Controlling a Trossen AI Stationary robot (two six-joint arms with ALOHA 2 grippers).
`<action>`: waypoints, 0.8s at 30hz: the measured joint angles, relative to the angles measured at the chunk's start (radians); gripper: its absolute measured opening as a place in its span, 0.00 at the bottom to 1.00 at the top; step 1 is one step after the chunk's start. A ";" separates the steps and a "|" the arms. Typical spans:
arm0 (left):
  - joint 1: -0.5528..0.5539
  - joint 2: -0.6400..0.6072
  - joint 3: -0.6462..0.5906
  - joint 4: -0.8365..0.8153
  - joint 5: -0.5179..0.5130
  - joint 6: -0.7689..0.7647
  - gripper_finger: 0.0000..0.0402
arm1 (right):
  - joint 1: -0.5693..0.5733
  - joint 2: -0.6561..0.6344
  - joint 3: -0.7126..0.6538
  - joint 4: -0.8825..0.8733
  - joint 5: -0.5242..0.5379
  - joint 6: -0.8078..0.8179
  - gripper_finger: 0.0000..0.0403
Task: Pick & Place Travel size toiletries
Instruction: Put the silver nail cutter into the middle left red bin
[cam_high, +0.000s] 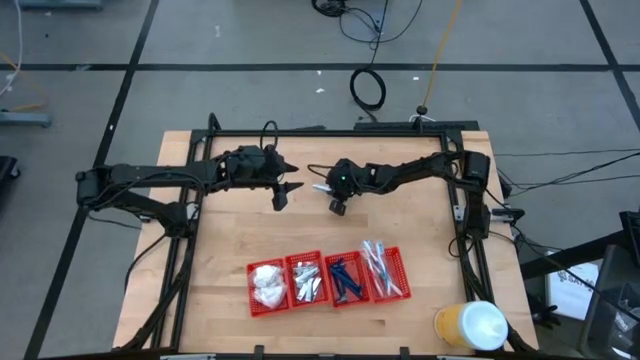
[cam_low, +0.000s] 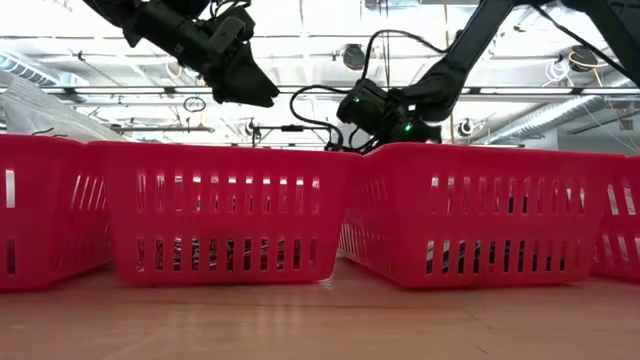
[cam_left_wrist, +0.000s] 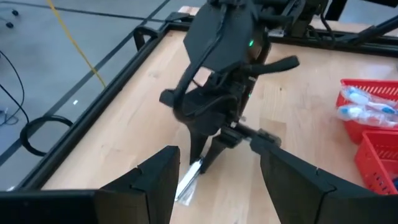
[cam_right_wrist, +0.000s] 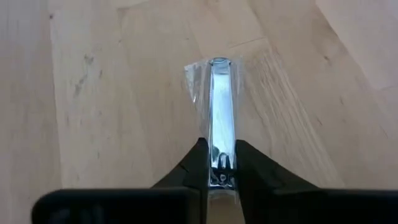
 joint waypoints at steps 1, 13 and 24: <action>0.000 0.001 0.000 -0.001 0.001 0.001 0.54 | 0.002 -0.013 -0.001 -0.006 0.000 -0.004 0.10; 0.000 0.008 -0.047 0.208 0.001 0.014 0.54 | 0.040 -0.398 -0.190 0.305 0.030 -0.017 0.10; -0.005 0.143 -0.254 0.992 0.077 -0.012 0.54 | 0.067 -0.499 -0.425 0.907 -0.049 0.016 0.10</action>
